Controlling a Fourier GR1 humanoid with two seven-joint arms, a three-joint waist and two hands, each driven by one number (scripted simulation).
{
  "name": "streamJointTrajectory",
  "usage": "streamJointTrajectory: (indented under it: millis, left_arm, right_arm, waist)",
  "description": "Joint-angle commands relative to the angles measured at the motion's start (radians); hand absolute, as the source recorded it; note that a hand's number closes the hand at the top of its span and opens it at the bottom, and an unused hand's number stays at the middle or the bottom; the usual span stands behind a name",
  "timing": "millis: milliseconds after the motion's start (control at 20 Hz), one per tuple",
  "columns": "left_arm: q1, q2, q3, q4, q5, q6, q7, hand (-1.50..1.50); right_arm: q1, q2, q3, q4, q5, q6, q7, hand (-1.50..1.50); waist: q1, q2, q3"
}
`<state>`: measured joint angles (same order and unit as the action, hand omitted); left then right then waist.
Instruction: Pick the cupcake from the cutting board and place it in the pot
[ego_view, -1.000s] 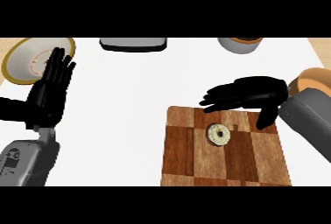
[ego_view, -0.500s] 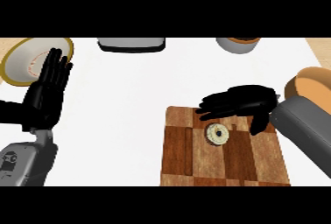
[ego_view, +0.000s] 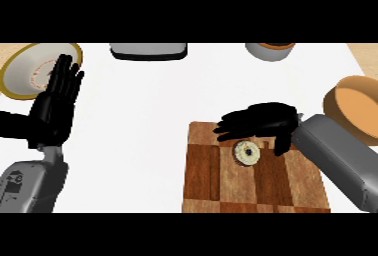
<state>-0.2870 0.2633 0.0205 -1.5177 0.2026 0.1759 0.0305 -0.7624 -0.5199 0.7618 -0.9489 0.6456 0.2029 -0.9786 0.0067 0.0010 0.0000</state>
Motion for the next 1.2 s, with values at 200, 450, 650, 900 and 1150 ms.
streamJointTrajectory:
  millis: [200, 450, 650, 900, 1150]
  left_arm:
    - [0.011, -0.007, 0.012, -0.008, -0.015, -0.03, -0.009, 0.0]
    - [-0.021, -0.019, 0.029, 0.024, -0.025, -0.02, -0.005, 0.0]
    - [0.011, -0.005, 0.029, -0.046, -0.005, -0.043, 0.033, 0.0]
    - [-0.023, -0.011, 0.035, -0.048, -0.03, 0.001, 0.07, 0.0]
    - [0.059, -0.004, 0.041, -0.097, -0.008, -0.047, 0.046, 0.0]
  right_arm:
    - [0.018, 0.121, -0.029, 0.105, 0.099, -0.002, -0.075, -1.5]
    - [0.109, 0.112, -0.031, 0.002, 0.125, 0.003, -0.065, -1.5]
    - [0.081, 0.172, 0.019, 0.09, 0.183, -0.047, -0.126, 1.5]
    - [0.148, 0.156, 0.03, -0.027, 0.184, -0.12, -0.158, 1.5]
    - [0.165, 0.132, 0.003, -0.084, 0.197, -0.105, -0.154, 1.5]
  waist:
    - [0.003, 0.001, 0.0]
    - [-0.008, -0.001, 0.0]
    - [0.007, 0.001, 0.0]
    - [-0.006, -0.002, 0.001]
    - [-0.001, -0.003, 0.0]
